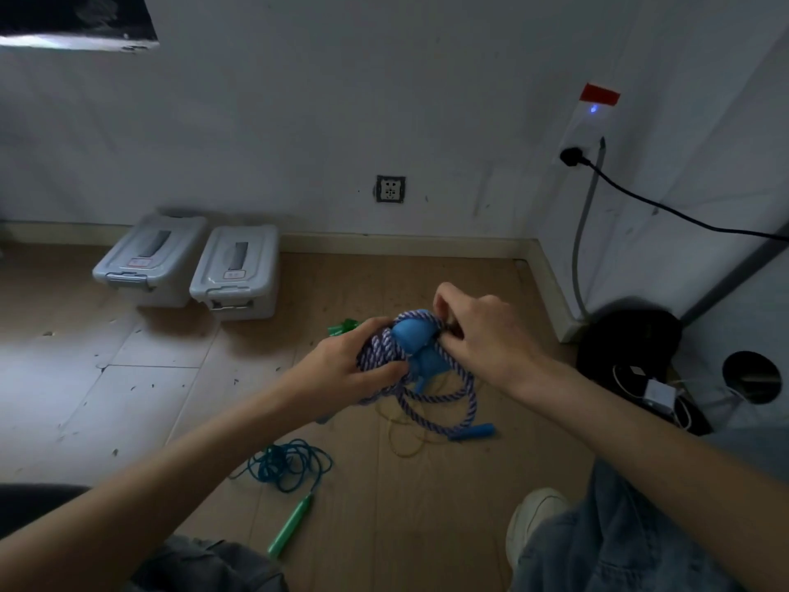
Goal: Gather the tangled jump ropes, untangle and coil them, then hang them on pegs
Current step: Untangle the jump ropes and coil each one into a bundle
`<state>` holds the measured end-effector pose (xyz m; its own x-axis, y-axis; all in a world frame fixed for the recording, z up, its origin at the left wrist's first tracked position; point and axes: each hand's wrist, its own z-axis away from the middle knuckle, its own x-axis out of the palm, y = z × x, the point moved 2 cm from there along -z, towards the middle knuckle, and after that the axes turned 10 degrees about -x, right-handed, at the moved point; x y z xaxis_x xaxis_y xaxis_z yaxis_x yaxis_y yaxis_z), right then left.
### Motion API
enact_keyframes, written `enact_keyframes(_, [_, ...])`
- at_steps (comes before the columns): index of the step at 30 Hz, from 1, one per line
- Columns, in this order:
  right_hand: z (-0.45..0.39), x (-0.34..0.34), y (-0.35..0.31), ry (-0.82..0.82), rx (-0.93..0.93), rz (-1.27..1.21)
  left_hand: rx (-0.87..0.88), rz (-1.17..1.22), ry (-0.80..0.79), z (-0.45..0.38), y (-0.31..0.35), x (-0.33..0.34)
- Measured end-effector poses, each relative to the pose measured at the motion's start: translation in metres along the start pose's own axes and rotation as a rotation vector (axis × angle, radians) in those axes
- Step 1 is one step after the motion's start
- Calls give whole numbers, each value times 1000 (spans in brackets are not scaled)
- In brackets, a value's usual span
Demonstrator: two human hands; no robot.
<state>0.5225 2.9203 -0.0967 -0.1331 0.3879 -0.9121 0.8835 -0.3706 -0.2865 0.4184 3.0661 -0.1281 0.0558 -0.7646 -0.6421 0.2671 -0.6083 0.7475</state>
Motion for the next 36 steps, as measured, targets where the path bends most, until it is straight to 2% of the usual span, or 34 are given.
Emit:
enact_keyframes(2, [0, -6, 1, 120, 55, -100, 14, 53, 27, -2, 1, -2])
enact_keyframes(4, [-2, -7, 4, 150, 248, -373, 49, 57, 49, -2, 3, -3])
enact_keyframes(7, [-3, -13, 13, -21, 604, -1313, 109, 66, 43, 4, 1, -9])
enact_keyframes(8, [-3, -20, 16, -61, 628, -1553, 136, 46, 47, 6, -1, -11])
enact_keyframes(9, [-5, -26, 20, -74, 605, -1667, 167, -5, 58, 8, -3, -11])
enact_keyframes(10, [-6, -30, 23, -75, 574, -1671, 203, -73, 77, 11, -6, -10])
enact_keyframes(13, [-6, -25, 26, -13, 609, -1353, 287, -218, 165, 15, -9, -2])
enact_keyframes(15, [-4, -19, 28, -36, 604, -1198, 308, -258, 203, 16, -9, -1])
enact_keyframes(19, [3, -18, 31, -331, 538, -1013, 311, -227, 217, 16, -11, -6])
enact_keyframes(21, [6, -12, 27, -394, 505, -986, 329, -221, 224, 15, -10, -7])
enact_keyframes(23, [4, -8, 24, -321, 454, -924, 349, -211, 242, 15, -8, -8])
enact_keyframes(25, [-3, -7, 27, -154, 429, -953, 333, -192, 234, 15, -10, -6])
enact_keyframes(28, [-9, -13, 43, 281, 733, -1344, 201, -164, 102, 14, -17, 7])
enact_keyframes(29, [-9, -11, 45, 366, 798, -1427, 157, -208, 94, 12, -20, 9])
enact_keyframes(30, [-9, -8, 43, 380, 818, -1461, 127, -284, 125, 8, -23, 10])
enact_keyframes(31, [-10, -3, 38, 345, 796, -1467, 86, -352, 165, 4, -26, 8])
enact_keyframes(33, [-11, 6, 22, 163, 678, -1431, -51, -403, 207, -4, -33, 3])
enact_keyframes(34, [-11, 8, 11, 37, 585, -1335, -119, -402, 218, -8, -37, 2])
enact_keyframes(36, [-12, 13, -6, -139, 342, -950, -206, -375, 233, -17, -41, 5])
